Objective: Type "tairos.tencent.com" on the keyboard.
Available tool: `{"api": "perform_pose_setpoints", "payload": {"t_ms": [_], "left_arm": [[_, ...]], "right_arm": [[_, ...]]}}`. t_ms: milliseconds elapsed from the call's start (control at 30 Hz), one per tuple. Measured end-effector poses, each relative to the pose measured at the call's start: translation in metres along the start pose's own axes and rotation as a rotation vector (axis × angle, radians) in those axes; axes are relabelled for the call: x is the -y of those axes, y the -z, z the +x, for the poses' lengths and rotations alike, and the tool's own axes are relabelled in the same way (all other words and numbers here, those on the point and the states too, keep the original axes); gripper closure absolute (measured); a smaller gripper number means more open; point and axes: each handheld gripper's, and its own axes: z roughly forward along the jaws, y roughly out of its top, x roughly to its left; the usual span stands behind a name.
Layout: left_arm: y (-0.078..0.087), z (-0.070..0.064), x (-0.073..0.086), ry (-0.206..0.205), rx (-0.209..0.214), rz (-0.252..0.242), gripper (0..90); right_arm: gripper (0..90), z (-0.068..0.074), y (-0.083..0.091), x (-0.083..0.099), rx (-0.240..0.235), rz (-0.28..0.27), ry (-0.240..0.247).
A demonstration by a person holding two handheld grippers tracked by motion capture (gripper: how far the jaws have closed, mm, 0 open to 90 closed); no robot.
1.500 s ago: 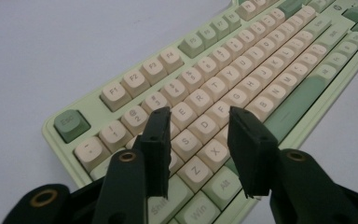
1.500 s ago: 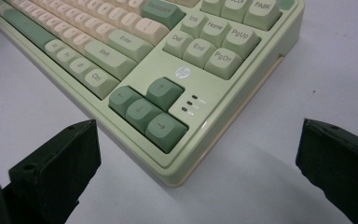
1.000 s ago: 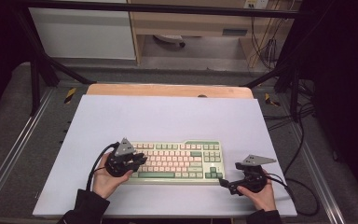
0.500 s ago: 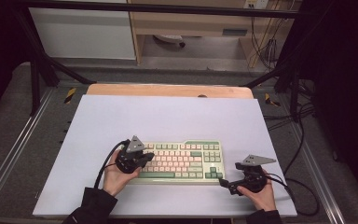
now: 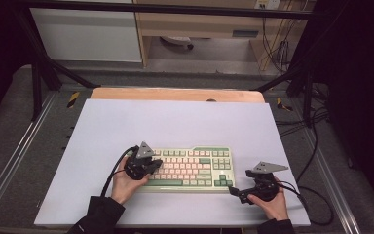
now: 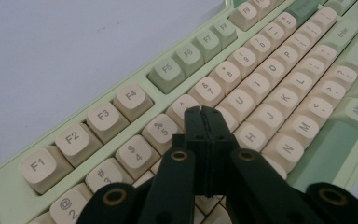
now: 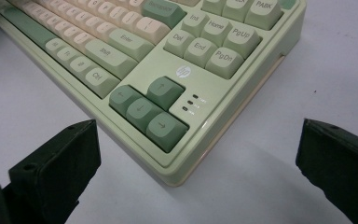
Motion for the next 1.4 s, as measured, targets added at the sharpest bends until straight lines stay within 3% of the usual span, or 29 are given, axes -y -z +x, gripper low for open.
{"api": "perform_pose_setpoints", "payload": {"t_ms": [400, 867, 1400], "left_arm": [[-0.001, 0.0, 0.002, -0.005, 0.011, -0.006, 89.8], [0.02, -0.001, 0.005, -0.024, 0.025, -0.027, 89.8], [0.043, 0.015, 0.024, 0.009, -0.009, -0.036, 89.8]], "right_arm": [[0.4, 0.0, 0.0, 0.0, 0.0, 0.002, 0.003], [0.4, 0.0, -0.001, 0.001, 0.003, 0.003, 0.003], [0.4, 0.001, 0.0, 0.001, -0.001, 0.003, 0.0]]}}
